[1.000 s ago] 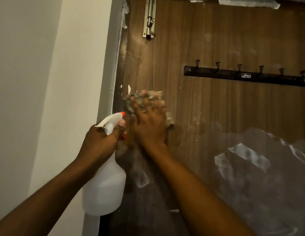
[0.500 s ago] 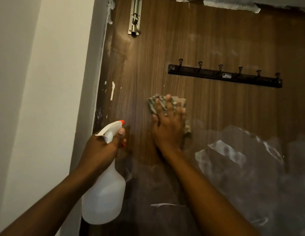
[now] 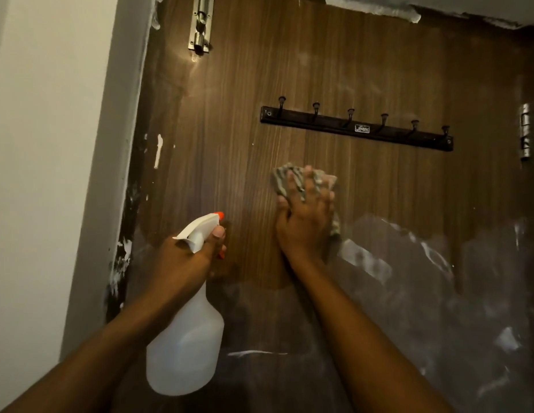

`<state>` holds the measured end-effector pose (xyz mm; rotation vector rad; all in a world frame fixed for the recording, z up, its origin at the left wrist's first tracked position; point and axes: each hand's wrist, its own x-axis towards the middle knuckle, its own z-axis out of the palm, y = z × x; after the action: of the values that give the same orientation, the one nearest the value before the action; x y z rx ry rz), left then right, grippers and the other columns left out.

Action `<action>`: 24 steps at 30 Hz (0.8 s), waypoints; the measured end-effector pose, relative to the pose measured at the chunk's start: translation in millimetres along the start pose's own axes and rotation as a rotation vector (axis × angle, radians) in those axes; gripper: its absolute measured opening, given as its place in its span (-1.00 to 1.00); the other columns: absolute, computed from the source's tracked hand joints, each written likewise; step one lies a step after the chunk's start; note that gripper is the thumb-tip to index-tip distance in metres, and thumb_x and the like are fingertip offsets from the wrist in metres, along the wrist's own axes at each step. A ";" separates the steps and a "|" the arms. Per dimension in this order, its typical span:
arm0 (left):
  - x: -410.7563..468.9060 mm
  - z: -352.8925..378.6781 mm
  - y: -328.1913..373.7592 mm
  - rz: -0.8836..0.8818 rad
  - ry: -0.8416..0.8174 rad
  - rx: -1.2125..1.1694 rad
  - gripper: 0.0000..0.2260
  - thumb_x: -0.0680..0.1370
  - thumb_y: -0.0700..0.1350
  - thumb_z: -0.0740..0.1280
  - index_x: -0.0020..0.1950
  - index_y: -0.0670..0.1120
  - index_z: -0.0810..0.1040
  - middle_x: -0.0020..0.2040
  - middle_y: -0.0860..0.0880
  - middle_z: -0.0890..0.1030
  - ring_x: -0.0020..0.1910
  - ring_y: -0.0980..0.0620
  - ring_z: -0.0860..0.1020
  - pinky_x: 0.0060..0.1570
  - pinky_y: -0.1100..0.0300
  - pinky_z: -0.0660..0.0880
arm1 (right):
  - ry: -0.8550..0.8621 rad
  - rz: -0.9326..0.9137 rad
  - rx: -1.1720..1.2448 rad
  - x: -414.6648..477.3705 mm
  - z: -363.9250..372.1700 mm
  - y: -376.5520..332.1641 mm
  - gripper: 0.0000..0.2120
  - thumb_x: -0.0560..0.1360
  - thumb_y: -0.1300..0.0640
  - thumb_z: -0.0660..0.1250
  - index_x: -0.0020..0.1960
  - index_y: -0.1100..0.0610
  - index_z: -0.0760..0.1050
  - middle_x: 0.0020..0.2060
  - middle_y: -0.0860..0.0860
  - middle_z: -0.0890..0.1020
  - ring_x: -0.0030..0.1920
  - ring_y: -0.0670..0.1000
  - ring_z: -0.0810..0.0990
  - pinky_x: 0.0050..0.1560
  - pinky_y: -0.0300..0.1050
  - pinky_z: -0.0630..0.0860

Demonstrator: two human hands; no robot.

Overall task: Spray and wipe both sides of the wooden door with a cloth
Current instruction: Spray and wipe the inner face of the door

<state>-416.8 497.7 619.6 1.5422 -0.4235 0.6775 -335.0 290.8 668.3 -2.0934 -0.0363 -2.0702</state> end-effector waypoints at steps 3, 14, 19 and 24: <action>-5.9 17.3 1.9 0.055 0.029 0.007 -0.56 0.53 0.05 0.28 0.33 -0.17 0.46 0.14 -0.15 0.59 -0.09 0.05 0.55 -0.24 0.36 0.43 | -0.074 -0.259 0.000 -37.4 3.5 -0.1 -0.48 0.62 -0.02 0.18 0.56 -0.09 0.20 0.58 0.02 0.18 0.58 0.13 0.07 0.54 0.24 0.04; -29.1 85.5 11.2 0.040 -0.045 0.003 -0.62 0.56 0.07 0.27 0.25 -0.15 0.50 -0.01 -0.10 0.62 -0.13 0.02 0.59 -0.31 0.35 0.51 | 0.060 0.104 -0.077 -15.1 -38.0 114.0 -0.52 0.62 -0.03 0.14 0.53 -0.04 0.30 0.56 0.05 0.24 0.54 0.19 0.10 0.51 0.25 0.08; -42.3 111.8 20.6 0.097 -0.031 -0.018 -0.69 0.58 0.02 0.26 0.28 -0.04 0.51 -0.08 -0.03 0.62 -0.14 0.07 0.59 -0.33 0.43 0.51 | -0.096 -0.281 -0.010 -61.3 -37.7 102.9 -0.51 0.61 0.01 0.21 0.53 -0.06 0.30 0.57 0.04 0.21 0.59 0.15 0.06 0.55 0.23 0.01; -53.1 125.3 11.5 0.023 -0.050 -0.019 -0.60 0.55 0.06 0.27 0.32 -0.11 0.46 0.10 -0.14 0.61 0.05 -0.12 0.59 -0.02 0.11 0.56 | -0.078 -0.139 -0.046 -103.3 -58.6 174.3 -0.51 0.60 -0.01 0.18 0.53 -0.04 0.30 0.55 0.07 0.25 0.56 0.17 0.15 0.51 0.29 0.10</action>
<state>-443.7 366.0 595.7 1.5406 -0.4848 0.6522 -368.0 123.3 544.5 -2.2578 -0.1508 -2.0837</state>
